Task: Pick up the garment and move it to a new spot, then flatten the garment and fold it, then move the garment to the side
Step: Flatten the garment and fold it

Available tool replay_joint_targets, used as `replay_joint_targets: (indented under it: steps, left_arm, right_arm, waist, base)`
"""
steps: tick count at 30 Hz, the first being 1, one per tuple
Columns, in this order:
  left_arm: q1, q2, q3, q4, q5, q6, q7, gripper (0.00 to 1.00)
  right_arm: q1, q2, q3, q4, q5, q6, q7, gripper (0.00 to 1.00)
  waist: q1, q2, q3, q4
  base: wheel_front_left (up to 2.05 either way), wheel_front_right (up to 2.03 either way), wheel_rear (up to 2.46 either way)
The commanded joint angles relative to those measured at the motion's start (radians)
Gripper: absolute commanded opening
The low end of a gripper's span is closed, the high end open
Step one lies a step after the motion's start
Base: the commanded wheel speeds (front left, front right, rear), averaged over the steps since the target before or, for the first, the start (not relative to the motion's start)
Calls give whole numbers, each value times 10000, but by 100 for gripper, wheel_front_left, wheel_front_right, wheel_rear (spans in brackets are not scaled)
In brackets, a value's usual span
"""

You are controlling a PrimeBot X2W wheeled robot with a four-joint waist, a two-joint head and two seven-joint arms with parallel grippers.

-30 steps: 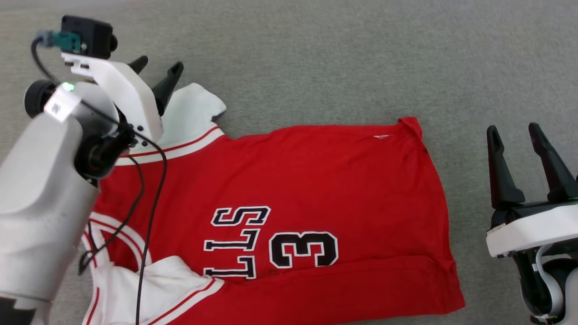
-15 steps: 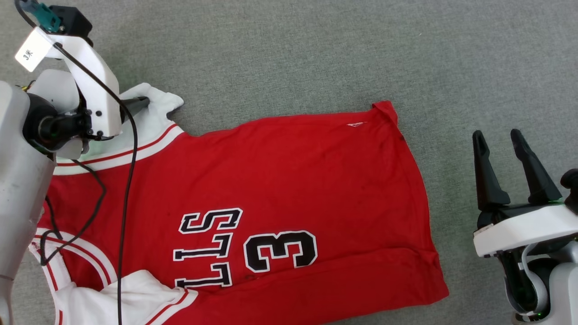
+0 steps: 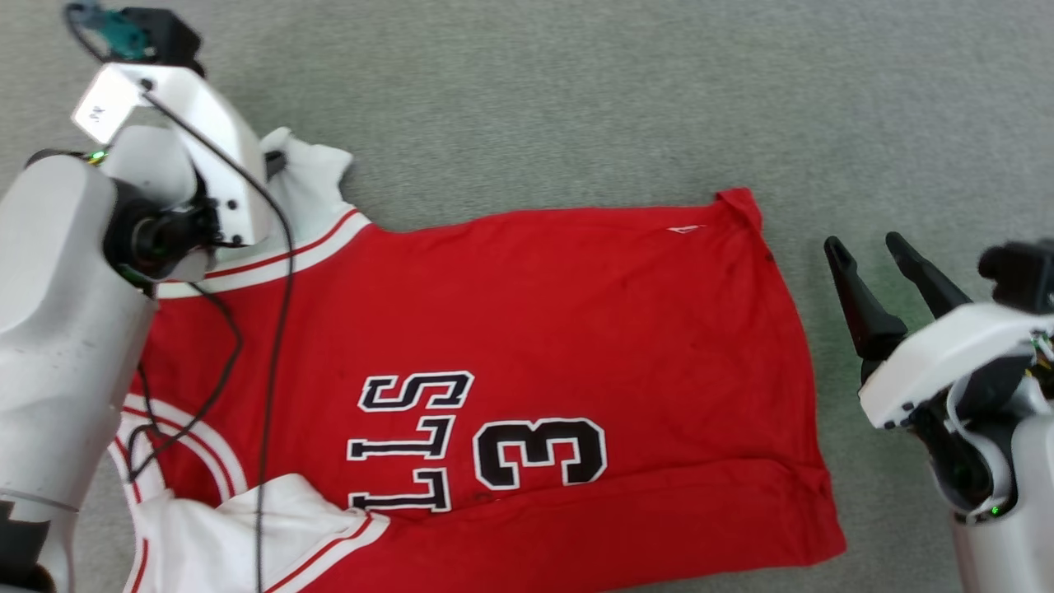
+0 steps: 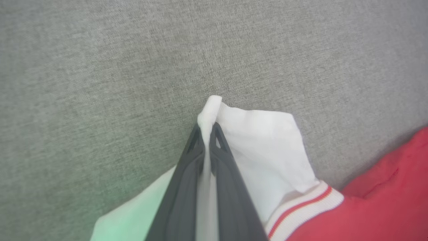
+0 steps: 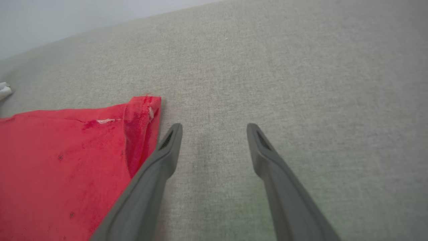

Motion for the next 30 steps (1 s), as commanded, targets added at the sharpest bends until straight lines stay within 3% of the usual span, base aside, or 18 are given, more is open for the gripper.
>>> replay_joint_targets:
  steps: [1,13,22,23,24,30]
  left_arm:
    - [17,-160,-43,-70,48,16,-136,0]
    - [-316,-731,-261,-1198,355,-137,-1141,0]
    - [-65,-725,-318,-1795,278,-152,-1244,0]
    - [-40,-712,-327,-1826,268,-158,-1248,0]
    - [-7,-692,-336,-1853,264,-148,-1264,0]
    - [279,-468,-162,-2006,375,-80,-1879,0]
  right_arm:
    - [-359,-208,116,138,65,-4,300,100]
    - [-2417,-2145,1866,683,884,-4,4512,100]
    - [-2752,-2450,3062,2518,1345,-4,6721,100]
    - [-2741,-2462,3121,2640,1381,-3,6889,27]
    - [-2785,-2457,3147,2662,1434,-3,6944,0]
    - [-3189,-2514,2609,1894,1413,-7,6033,0]
  waist:
    - [-1,0,-108,270]
    - [-1,0,-13,1505]
    - [-1,0,281,1794]
    - [-1,0,281,1804]
    - [-1,0,275,1812]
    - [-1,0,-87,1852]
  base:
    - [0,0,0]
    - [0,0,0]
    - [0,0,0]
    - [0,0,0]
    - [0,0,0]
    - [0,0,0]
